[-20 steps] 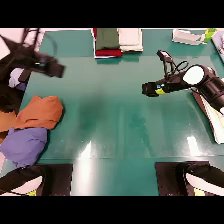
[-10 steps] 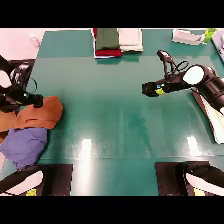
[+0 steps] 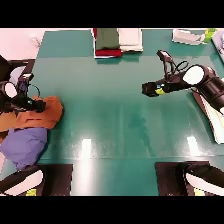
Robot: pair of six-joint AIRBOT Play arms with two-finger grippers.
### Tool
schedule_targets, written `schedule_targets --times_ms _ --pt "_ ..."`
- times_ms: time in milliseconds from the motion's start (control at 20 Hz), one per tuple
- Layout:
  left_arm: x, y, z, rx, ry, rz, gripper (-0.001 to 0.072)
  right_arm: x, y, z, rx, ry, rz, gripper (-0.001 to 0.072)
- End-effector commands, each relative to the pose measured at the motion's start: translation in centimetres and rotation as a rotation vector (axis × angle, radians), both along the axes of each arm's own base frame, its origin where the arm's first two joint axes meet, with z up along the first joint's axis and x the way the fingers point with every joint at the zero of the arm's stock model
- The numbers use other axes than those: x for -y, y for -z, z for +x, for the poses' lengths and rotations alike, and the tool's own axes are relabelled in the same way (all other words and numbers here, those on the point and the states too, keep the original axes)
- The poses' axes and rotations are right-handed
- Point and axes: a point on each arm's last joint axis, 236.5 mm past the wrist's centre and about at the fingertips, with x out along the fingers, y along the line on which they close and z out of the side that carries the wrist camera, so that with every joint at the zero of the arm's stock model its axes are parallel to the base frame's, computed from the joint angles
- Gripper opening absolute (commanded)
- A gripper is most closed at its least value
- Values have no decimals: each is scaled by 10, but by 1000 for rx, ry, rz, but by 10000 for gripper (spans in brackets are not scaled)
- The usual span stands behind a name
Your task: Fold the shirts.
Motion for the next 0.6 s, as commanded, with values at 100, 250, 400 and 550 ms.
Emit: schedule_targets --times_ms 100,250,400,550 --pt "-1 -9 4 9 4 2 21 -2 -16 4 26 -6 8 18" --pt "2 -95 30 198 18 21 21 -7 -64 11 94 -31 26 18" --pt "35 -221 37 489 133 48 20 -11 -131 20 219 -48 55 18" --pt "90 -305 11 642 308 24 20 -12 -196 27 367 -46 95 18"
